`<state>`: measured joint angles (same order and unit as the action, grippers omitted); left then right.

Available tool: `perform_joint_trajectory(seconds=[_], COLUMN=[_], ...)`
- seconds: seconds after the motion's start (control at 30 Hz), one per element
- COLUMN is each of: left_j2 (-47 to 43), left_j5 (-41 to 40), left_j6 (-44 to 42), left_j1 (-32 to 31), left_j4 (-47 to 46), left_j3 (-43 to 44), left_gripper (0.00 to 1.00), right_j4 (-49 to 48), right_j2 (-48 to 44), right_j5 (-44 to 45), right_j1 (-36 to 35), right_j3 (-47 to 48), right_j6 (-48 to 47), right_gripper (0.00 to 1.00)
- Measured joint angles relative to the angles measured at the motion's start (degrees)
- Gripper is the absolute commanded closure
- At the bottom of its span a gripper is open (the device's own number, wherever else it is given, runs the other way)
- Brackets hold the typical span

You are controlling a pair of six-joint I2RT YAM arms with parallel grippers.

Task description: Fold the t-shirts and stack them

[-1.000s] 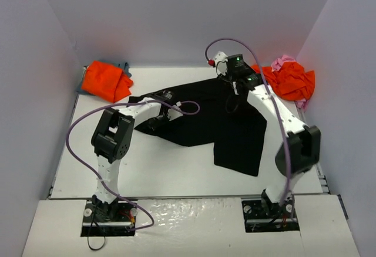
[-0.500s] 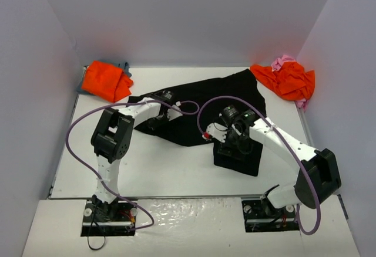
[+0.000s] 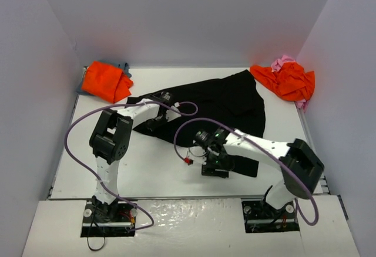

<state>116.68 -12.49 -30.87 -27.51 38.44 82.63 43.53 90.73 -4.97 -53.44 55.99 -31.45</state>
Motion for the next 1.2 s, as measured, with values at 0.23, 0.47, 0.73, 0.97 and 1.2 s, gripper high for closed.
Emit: perform_joint_trajectory(seconds=[0.23, 0.47, 0.73, 0.97, 1.2], left_j2=[0.0, -1.14, -1.81, -2.41, -4.8], left_j5=[0.0, 0.08, -0.01, -0.57, -0.66], left_j6=[-0.06, -0.42, -0.66, -1.24, -2.02], left_j1=[0.17, 0.29, 0.94, 1.07, 1.31], left_j4=[-0.03, -1.32, -2.01, -2.58, -2.4], left_j3=[-0.03, -1.81, -2.92, -3.99, -6.15], left_gripper=[1.0, 1.0, 1.0, 1.0, 1.0], right_j4=[-3.61, -3.66, -4.71, -4.76, -6.75], right_j2=[9.42, 11.81, 15.93, 16.08, 9.11], right_j5=[11.98, 20.54, 21.54, 20.89, 23.03], right_j1=[-2.42, 0.32, 2.19, 2.13, 1.96], right_j3=[-1.25, 0.75, 4.15, 4.56, 3.28], right_j6=[7.64, 11.39, 11.59, 10.78, 8.85], right_gripper=[0.39, 0.45, 1.0, 1.0, 1.0])
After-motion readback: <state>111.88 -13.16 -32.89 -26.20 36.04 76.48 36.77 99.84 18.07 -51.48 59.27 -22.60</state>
